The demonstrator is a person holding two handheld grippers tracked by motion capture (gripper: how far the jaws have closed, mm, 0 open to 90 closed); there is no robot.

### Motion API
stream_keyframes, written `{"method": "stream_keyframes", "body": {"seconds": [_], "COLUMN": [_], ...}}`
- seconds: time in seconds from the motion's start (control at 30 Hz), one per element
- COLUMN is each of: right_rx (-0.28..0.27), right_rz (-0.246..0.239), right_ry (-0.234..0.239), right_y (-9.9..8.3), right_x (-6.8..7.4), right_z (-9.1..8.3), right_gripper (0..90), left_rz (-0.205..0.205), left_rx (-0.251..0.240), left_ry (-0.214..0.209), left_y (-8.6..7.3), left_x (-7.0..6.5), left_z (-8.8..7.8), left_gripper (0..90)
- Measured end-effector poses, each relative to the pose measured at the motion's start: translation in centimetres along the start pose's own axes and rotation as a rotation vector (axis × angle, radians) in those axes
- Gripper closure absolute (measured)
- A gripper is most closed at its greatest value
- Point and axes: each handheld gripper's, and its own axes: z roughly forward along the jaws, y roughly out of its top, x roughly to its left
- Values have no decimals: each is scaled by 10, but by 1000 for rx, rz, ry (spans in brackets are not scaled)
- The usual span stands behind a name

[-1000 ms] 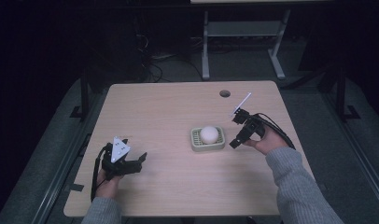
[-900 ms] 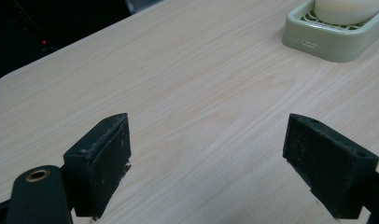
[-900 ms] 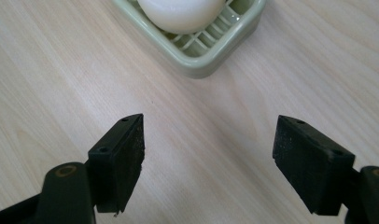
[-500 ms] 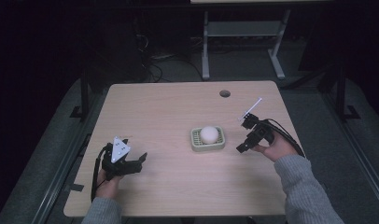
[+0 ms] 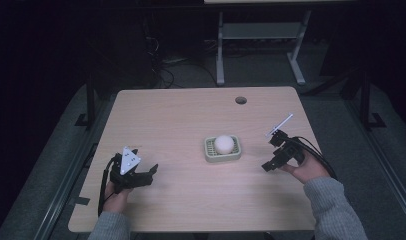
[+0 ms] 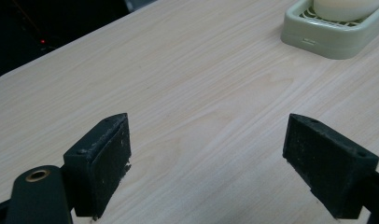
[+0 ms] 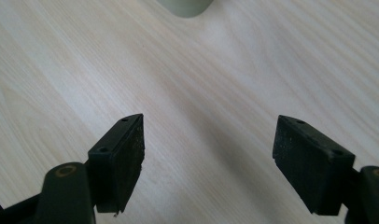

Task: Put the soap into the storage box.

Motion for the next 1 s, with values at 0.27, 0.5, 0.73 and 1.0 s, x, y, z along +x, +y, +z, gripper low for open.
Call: {"method": "stream_keyframes", "body": {"seconds": [0.27, 0.5, 0.73, 1.0], "right_rx": [-7, -21, -33, -56], "right_rz": [14, 36, 42, 67], "right_ry": [-3, -5, -13, -11], "right_y": [-15, -29, -43, -62], "right_x": [1, 0, 2, 2], "right_z": [2, 4, 4, 4], "right_gripper": [245, 245, 245, 253], "left_rz": [2, 4, 7, 7], "left_rx": [0, 4, 3, 7], "left_ry": [0, -1, -1, -6], "left_y": [0, 0, 0, 0], "left_x": [0, 0, -1, -2], "left_z": [0, 0, 0, 0], "left_gripper": [148, 149, 149, 148]}}
